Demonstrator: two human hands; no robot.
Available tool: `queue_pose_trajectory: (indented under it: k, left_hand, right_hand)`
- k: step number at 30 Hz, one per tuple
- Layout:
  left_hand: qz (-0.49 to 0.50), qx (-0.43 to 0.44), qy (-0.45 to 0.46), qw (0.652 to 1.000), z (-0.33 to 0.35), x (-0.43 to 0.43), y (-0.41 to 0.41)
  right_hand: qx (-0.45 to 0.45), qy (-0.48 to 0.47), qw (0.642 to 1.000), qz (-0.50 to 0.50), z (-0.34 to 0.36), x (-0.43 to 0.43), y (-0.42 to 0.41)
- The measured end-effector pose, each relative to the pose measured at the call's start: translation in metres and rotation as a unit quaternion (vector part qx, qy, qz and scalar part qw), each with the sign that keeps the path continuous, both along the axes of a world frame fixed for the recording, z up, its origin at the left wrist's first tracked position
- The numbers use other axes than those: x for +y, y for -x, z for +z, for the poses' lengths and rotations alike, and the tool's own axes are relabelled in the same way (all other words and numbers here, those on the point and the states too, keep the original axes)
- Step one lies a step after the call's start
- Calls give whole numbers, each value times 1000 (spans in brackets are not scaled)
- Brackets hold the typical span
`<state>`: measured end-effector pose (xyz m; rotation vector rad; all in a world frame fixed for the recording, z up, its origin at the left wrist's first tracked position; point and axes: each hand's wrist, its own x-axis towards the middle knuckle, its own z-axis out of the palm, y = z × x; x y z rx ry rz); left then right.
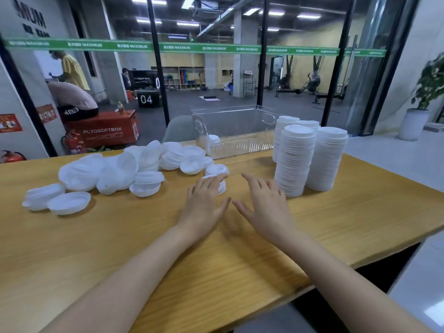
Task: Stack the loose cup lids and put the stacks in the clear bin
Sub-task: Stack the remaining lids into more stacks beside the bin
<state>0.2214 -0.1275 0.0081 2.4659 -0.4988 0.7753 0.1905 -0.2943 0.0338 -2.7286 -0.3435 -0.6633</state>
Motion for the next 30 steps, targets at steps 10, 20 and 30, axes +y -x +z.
queue_pose_trajectory:
  k: [10,20,30]
  left_hand:
    - [184,7,-19,983,10,154,87]
    - [217,11,-22,976,41,224,38]
    - [200,59,-41,977,68,266,-169]
  right_hand:
    - [3,18,986,167,12,130,16]
    - [-23,35,976,212,37,190,-64]
    - [-46,-12,974,222,67,226,-248]
